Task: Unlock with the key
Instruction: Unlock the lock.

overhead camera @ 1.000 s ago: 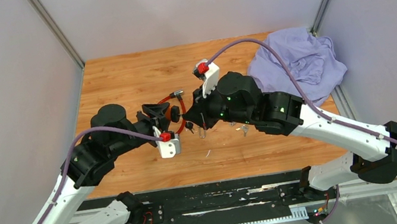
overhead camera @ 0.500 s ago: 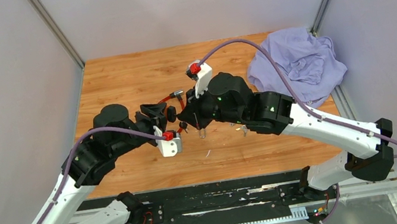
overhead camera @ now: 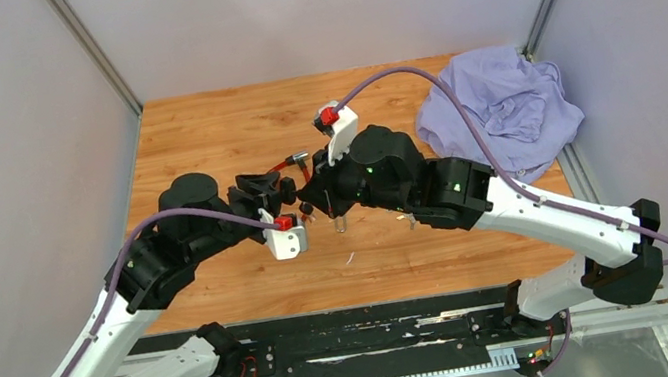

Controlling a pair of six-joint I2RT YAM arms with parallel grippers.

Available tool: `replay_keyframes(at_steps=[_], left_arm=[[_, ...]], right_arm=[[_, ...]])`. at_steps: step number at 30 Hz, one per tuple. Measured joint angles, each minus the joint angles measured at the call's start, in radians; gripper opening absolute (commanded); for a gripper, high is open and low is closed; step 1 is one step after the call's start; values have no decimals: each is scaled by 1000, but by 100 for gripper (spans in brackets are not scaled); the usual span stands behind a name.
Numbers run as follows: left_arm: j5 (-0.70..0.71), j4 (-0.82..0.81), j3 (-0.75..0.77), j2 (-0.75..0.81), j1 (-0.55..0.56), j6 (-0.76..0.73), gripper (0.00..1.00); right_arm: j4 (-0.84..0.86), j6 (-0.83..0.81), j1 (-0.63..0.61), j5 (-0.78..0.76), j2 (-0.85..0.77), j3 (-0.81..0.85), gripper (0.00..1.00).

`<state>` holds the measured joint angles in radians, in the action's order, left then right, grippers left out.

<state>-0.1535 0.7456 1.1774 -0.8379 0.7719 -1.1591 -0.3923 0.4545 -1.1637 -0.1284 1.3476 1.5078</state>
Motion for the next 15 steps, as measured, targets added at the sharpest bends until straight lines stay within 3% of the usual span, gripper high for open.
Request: replay_keyframes(at_steps=[15], left_arm=[[-26,22,3,40,0,-13,0]], right_arm=[[47,-2,0,38,11,2,1]])
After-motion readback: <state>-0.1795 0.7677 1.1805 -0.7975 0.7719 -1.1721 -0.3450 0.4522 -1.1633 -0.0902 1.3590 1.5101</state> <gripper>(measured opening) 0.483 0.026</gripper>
